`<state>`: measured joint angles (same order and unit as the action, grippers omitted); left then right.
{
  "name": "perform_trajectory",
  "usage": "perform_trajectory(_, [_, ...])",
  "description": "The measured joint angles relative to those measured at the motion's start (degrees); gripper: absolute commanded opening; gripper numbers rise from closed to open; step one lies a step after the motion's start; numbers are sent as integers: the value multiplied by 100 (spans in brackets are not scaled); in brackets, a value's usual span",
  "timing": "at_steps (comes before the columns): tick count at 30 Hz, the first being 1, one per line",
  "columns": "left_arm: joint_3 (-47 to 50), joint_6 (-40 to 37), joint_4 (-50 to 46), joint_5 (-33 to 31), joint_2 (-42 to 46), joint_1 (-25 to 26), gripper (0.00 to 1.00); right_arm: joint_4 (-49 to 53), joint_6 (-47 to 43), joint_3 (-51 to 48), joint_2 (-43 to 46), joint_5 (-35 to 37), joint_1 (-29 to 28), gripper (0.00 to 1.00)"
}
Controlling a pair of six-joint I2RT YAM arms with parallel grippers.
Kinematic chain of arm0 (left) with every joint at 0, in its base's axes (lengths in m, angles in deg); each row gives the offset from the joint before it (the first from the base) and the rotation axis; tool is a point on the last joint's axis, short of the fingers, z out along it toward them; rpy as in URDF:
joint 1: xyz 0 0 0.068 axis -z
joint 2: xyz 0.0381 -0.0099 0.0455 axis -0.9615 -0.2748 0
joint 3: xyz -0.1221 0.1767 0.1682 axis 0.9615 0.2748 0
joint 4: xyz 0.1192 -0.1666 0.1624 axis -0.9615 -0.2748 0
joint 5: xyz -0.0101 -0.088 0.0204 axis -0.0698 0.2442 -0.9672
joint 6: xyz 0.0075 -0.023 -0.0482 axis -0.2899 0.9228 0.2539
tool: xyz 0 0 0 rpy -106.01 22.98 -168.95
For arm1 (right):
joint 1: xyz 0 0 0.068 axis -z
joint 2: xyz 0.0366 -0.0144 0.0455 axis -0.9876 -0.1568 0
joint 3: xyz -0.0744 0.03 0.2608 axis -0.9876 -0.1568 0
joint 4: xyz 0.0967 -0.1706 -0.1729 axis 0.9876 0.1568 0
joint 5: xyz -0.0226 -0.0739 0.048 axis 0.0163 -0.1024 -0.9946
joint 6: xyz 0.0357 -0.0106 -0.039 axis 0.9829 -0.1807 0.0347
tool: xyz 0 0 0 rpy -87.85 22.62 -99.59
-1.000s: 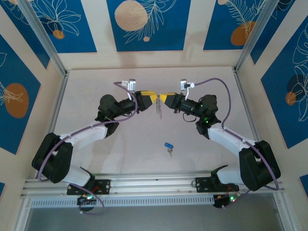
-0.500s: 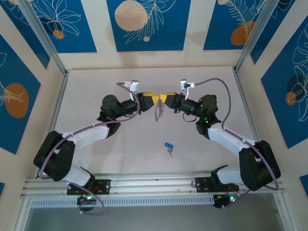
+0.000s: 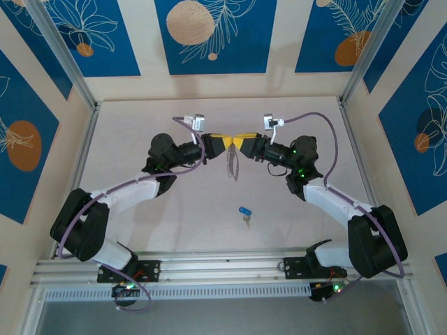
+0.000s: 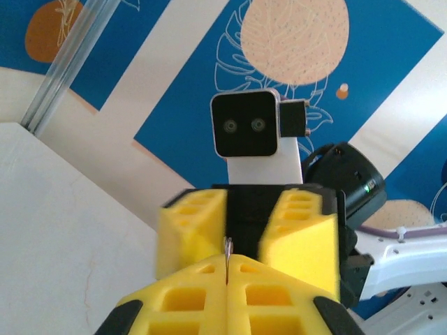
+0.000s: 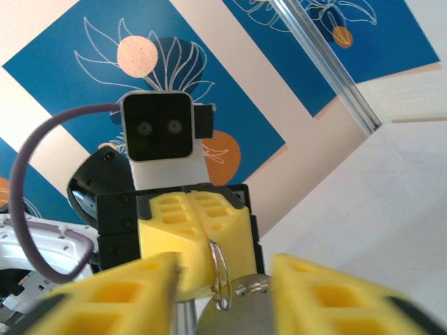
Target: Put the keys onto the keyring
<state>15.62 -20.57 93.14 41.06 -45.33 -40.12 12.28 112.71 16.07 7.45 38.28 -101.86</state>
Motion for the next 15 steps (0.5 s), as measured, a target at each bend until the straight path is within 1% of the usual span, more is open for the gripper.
perform_trajectory(2, [-245, -321, -608, 144, 74, 0, 0, 205, -68, 2, 162, -127, 221, 57])
perform_trajectory(4, [-636, -868, -1523, 365, 175, -9, 0, 490, -203, 7, 396, -267, 444, 57])
perform_trajectory(7, [-1624, -1974, -3368, 686, 212, -24, 0, 988, -466, 74, 767, -555, 682, 57])
perform_trajectory(12, [-3193, -3748, -6120, 1021, 70, -55, 0, 1532, -868, 284, 960, -1062, 785, 56])
perform_trajectory(14, [-3683, -4347, -7020, 1104, -68, -55, 0, 1679, -970, 328, 946, -1281, 785, 55])
perform_trajectory(15, [-3799, -4509, -7263, 1121, -118, -55, 0, 1716, -1001, 337, 942, -1344, 785, 55])
